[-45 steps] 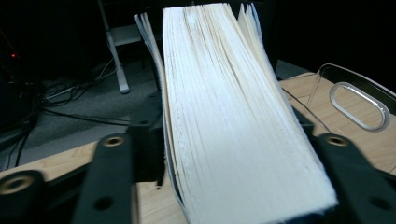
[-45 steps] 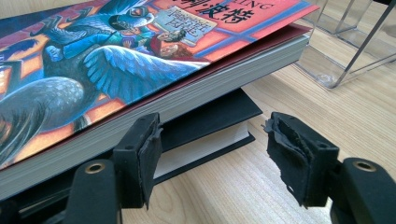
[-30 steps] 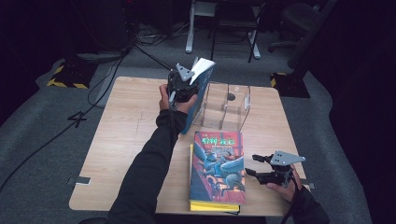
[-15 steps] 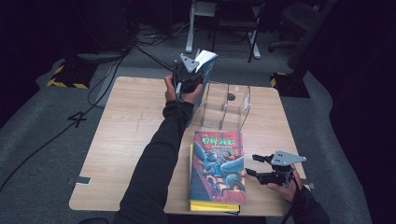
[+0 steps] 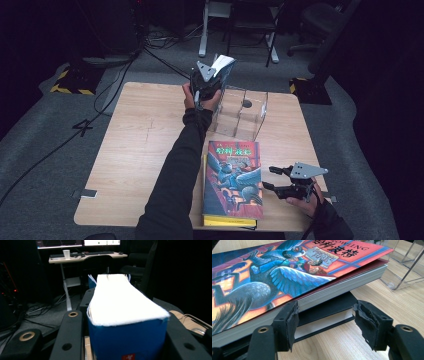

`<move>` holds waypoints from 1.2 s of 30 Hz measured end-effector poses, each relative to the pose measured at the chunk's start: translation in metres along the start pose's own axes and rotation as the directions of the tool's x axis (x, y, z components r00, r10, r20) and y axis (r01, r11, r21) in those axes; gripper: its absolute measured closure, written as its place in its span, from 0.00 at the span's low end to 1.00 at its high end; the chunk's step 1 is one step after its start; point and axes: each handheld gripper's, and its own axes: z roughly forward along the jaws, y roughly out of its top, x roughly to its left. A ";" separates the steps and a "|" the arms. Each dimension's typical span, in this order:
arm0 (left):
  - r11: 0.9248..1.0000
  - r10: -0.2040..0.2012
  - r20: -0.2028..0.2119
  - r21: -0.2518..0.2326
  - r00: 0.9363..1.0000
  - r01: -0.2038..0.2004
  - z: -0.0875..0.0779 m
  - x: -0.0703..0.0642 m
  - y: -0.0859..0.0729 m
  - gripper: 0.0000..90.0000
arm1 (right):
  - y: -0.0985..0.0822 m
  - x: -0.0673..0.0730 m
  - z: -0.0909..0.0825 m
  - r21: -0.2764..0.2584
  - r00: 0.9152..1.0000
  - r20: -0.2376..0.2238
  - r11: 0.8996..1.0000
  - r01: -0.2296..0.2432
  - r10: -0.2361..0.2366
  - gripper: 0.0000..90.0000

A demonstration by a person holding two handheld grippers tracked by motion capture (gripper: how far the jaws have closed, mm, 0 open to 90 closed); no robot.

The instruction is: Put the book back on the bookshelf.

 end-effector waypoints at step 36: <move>0.986 0.109 0.172 0.107 0.979 -0.128 -0.106 0.042 -0.046 0.35 | 0.002 0.003 0.000 0.037 0.999 0.032 0.999 0.004 -0.005 0.39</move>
